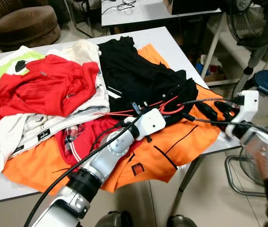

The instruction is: Hang hanger

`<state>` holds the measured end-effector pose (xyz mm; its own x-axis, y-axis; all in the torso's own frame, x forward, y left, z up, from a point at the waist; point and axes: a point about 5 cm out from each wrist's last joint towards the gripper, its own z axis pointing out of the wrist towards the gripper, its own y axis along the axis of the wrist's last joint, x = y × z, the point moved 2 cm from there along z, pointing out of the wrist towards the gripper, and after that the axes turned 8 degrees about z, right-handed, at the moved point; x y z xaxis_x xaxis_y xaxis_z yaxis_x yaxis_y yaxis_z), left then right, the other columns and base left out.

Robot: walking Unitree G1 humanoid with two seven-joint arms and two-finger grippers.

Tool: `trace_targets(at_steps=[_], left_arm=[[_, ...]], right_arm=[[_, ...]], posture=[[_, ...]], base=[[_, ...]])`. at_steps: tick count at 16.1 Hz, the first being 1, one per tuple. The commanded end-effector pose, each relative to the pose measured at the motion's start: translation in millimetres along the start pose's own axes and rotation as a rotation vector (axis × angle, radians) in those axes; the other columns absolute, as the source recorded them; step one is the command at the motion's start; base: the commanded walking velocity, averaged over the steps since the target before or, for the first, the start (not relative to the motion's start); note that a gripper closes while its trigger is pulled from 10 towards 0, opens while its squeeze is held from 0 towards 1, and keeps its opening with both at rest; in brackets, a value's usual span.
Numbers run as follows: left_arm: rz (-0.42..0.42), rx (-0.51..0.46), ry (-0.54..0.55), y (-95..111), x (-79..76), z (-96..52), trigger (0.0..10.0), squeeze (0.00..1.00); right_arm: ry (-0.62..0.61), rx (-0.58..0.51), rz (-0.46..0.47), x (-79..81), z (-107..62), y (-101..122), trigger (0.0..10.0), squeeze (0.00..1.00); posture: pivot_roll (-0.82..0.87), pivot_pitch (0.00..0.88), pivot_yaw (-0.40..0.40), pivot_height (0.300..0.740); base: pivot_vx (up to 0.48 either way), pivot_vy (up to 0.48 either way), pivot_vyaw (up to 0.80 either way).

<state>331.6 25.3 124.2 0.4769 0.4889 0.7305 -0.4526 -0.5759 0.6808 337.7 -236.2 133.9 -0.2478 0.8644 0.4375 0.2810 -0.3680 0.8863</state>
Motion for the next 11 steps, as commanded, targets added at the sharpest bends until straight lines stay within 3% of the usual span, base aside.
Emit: trace_targets(at_steps=[1,4,11], left_arm=[[-0.035,0.145,0.011,-34,1.9,-13.7,10.0,0.00],[-0.035,0.145,0.012,-33,2.2,-14.2,10.0,0.00],[-0.036,0.146,0.013,-33,2.4,-13.9,10.0,0.00]], right_arm=[[-0.053,-0.079,0.070,-12.6,-3.1,14,10.0,0.00],[-0.065,-0.045,0.189,-15.1,12.5,3,10.0,0.00],[-0.107,0.017,0.295,-12.1,37.9,-14,10.0,0.00]], posture=[[-0.15,0.104,0.122,0.740],[-0.14,0.106,0.121,0.740],[-0.14,0.099,0.120,0.740]], base=[[0.000,0.000,0.00],[0.000,0.000,0.00],[0.000,0.000,0.00]])
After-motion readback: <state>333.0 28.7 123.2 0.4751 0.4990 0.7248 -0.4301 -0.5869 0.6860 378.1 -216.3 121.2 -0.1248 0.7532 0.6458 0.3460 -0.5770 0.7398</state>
